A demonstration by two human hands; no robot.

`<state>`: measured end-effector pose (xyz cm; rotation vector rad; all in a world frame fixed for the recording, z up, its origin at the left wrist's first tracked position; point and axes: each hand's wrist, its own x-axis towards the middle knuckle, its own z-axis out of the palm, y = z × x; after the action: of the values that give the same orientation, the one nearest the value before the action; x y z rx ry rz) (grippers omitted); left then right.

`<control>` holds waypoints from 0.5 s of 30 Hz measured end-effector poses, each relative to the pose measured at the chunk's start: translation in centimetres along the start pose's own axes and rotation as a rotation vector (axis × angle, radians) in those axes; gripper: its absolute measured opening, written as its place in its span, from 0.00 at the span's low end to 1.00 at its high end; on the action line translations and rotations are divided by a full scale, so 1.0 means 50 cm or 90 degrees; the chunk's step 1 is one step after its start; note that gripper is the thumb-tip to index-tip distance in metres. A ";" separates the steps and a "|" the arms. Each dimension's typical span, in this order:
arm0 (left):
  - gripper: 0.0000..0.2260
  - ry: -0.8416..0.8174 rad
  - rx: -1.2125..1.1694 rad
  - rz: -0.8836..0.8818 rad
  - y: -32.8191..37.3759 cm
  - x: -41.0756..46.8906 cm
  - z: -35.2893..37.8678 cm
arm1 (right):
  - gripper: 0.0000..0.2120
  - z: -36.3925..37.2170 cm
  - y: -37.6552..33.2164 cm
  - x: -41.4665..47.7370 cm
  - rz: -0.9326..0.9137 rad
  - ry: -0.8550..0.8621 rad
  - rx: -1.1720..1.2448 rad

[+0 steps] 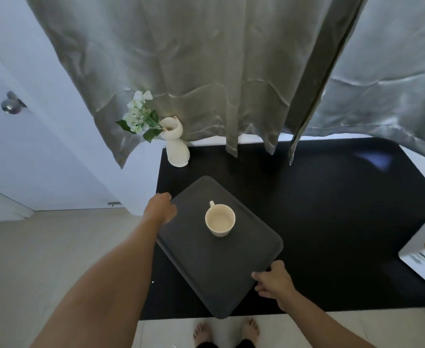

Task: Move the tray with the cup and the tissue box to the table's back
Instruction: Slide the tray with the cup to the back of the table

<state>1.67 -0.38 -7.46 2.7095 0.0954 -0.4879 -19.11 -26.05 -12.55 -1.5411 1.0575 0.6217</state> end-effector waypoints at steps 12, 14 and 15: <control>0.18 -0.043 -0.015 0.032 -0.017 0.102 -0.004 | 0.29 0.039 -0.010 -0.002 0.013 0.066 0.072; 0.18 -0.064 -0.013 0.040 -0.018 0.114 0.004 | 0.32 0.043 -0.007 -0.002 0.013 0.075 0.080; 0.18 -0.074 -0.011 0.046 -0.018 0.120 0.008 | 0.32 0.045 -0.007 -0.003 0.015 0.078 0.090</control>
<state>7.06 0.28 -10.21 2.6506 -0.0295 -0.6181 -18.54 -23.86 -12.83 -1.4596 1.1881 0.4627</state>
